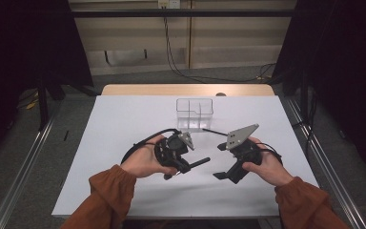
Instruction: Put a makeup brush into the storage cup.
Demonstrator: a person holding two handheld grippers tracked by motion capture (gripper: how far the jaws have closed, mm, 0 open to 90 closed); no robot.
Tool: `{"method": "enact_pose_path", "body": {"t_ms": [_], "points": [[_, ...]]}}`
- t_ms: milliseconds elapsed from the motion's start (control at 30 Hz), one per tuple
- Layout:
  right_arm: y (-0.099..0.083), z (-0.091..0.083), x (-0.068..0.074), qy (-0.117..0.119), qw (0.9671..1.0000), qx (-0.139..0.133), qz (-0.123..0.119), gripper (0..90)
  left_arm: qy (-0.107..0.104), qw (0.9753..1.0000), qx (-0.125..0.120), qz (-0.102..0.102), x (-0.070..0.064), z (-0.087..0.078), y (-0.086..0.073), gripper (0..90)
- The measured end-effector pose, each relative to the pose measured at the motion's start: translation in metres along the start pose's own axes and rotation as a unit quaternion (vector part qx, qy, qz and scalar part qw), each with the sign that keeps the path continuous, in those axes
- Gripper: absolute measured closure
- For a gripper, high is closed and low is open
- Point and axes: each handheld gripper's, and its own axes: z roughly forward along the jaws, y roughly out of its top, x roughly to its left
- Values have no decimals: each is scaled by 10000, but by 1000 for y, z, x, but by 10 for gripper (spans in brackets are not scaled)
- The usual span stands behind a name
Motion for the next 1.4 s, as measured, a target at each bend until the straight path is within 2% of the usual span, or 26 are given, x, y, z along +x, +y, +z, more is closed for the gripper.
{"method": "enact_pose_path", "body": {"t_ms": [200, 333, 433, 500, 600, 633, 700, 767, 1033, 1067, 1133, 1167, 1200, 1400], "points": [[8, 9, -1, 243, 9980, 519, -259, 52, 45, 9999, 147, -18, 2, 4, 0, 789], [14, 15, -2, 339, 9955, 787, -405, 47, 13, 9997, 236, 34, 1, 6, 0, 789], [19, 20, -2, 302, 9934, 962, -551, 42, -10, 9995, 301, 59, 1, 8, 1, 789], [21, 23, -1, 339, 9907, 1149, -642, 76, -1, 9994, 341, 77, 0, 10, 1, 789], [23, 28, -2, 438, 9891, 1218, -702, 104, -31, 9990, 436, 119, 1, 11, 1, 789], [23, 29, -2, 459, 9886, 1232, -735, 131, -21, 9991, 422, 68, 0, 12, 1, 789], [24, 31, -4, 594, 9874, 1283, -718, 164, -43, 9987, 489, 133, 0, 12, 1, 789], [26, 33, -6, 680, 9863, 1339, -688, 202, -69, 9987, 495, 102, 0, 13, 1, 789], [29, 36, -8, 742, 9850, 1444, -582, 329, -105, 9986, 506, 57, -1, 16, 1, 789], [29, 37, -8, 753, 9847, 1459, -585, 348, -98, 9983, 552, 132, 0, 16, 1, 789], [29, 38, -8, 779, 9844, 1464, -583, 383, -123, 9985, 523, 61, -1, 18, 1, 789], [29, 38, -9, 802, 9838, 1497, -568, 400, -117, 9983, 565, 109, -1, 18, 2, 789], [29, 39, -9, 822, 9835, 1508, -562, 417, -114, 9986, 517, 46, -2, 20, 2, 789], [31, 42, -10, 894, 9816, 1576, -607, 510, -143, 9979, 619, 141, -1, 22, 2, 789]]}}
